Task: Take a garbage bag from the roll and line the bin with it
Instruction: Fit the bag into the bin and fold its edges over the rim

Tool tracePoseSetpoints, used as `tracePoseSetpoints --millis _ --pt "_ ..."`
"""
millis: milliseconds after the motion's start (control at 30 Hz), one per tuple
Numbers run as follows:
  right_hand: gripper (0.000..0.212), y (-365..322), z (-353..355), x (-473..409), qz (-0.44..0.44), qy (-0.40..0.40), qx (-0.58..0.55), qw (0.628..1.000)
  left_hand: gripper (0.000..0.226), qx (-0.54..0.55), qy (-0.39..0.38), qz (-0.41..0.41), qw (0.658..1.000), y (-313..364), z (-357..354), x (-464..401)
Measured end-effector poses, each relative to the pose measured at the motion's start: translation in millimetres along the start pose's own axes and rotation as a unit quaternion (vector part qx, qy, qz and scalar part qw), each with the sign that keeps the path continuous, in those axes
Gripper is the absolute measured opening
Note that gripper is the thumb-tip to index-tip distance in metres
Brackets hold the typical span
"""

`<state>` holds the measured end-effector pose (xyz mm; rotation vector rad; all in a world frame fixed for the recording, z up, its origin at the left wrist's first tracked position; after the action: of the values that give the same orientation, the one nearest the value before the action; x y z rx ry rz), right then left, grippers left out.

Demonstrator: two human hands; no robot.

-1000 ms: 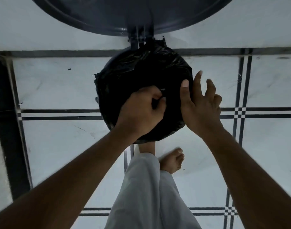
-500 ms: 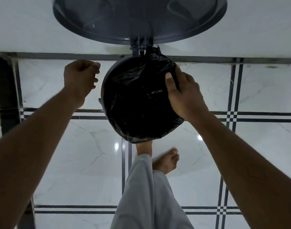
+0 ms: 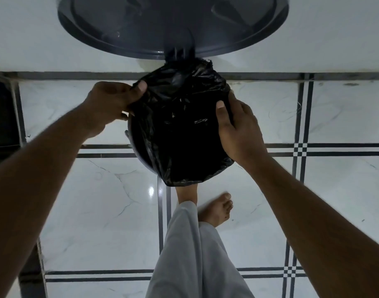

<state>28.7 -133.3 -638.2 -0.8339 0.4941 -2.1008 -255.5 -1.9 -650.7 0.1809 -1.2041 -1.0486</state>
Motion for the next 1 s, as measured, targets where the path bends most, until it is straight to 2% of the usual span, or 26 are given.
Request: tracePoseSetpoints --millis 133,233,300,333,433,500,567,633,700,767,800,833,900,1000 --pt "0.069 1.4 -5.1 0.8 -0.012 0.005 -0.006 1.000 0.036 0.102 -0.044 0.077 0.991 -27.0 6.8 -20.9" --pt "0.069 3.1 -9.2 -0.6 -0.029 0.009 -0.006 1.000 0.040 0.132 0.003 0.101 0.986 -39.2 10.0 -41.8" --pt "0.070 3.8 -11.5 -1.1 -0.038 0.008 -0.002 0.999 0.043 0.148 0.002 0.107 0.983 -43.8 2.7 -51.3" --pt "0.071 4.6 -12.7 -1.8 -0.041 0.008 0.001 0.999 0.043 0.137 0.004 0.118 0.984 -51.8 -0.6 -57.5" --pt "0.072 6.7 -16.0 -3.6 -0.047 0.002 0.005 0.999 0.016 0.047 -0.002 0.166 0.985 -80.3 -7.4 -65.1" --pt "0.073 10.1 -17.9 -4.7 -0.058 -0.004 0.002 0.998 0.019 0.009 -0.052 0.206 0.977 -101.4 -17.6 -58.9" --pt "0.074 13.4 -18.5 -6.7 -0.072 -0.006 -0.003 0.997 0.019 -0.001 -0.071 0.224 0.972 -112.2 -19.7 -48.4" --pt "0.074 17.5 -16.7 -7.0 -0.091 -0.005 -0.011 0.996 0.033 0.011 -0.083 0.241 0.967 -114.6 -20.6 -35.0" --pt "0.076 23.5 -15.0 -3.5 -0.107 0.005 -0.024 0.994 0.061 0.041 -0.102 0.268 0.957 -118.6 -17.6 -17.2" --pt "0.084 31.9 -10.2 5.3 -0.124 0.030 -0.046 0.991 0.084 0.095 -0.125 0.291 0.944 -120.1 -15.7 -0.2" --pt "0.090 38.3 -8.6 11.5 -0.146 0.047 -0.059 0.986 0.089 0.124 -0.130 0.293 0.939 -121.3 -13.2 5.7" --pt "0.094 47.1 -7.2 18.9 -0.179 0.061 -0.076 0.979 0.085 0.155 -0.129 0.288 0.936 -120.7 -11.6 12.2" --pt "0.090 67.5 -7.7 38.8 -0.274 0.075 -0.110 0.952 0.062 0.211 -0.131 0.273 0.929 -119.8 -9.6 25.7" --pt "0.065 87.6 -20.6 72.8 -0.389 0.054 -0.178 0.902 0.024 0.247 -0.143 0.272 0.919 -130.8 -10.0 44.2"
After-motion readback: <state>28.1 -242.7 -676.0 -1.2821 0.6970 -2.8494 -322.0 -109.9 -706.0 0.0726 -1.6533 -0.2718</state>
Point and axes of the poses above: each hand's wrist, its own x-axis away from the middle knuckle, its own z-axis out of the back of the hand, y = z × x, the point moved 9 cm from there along -x, towards the middle knuckle, and after that the axes turned 10 degrees about y, right-handed, at the moved point
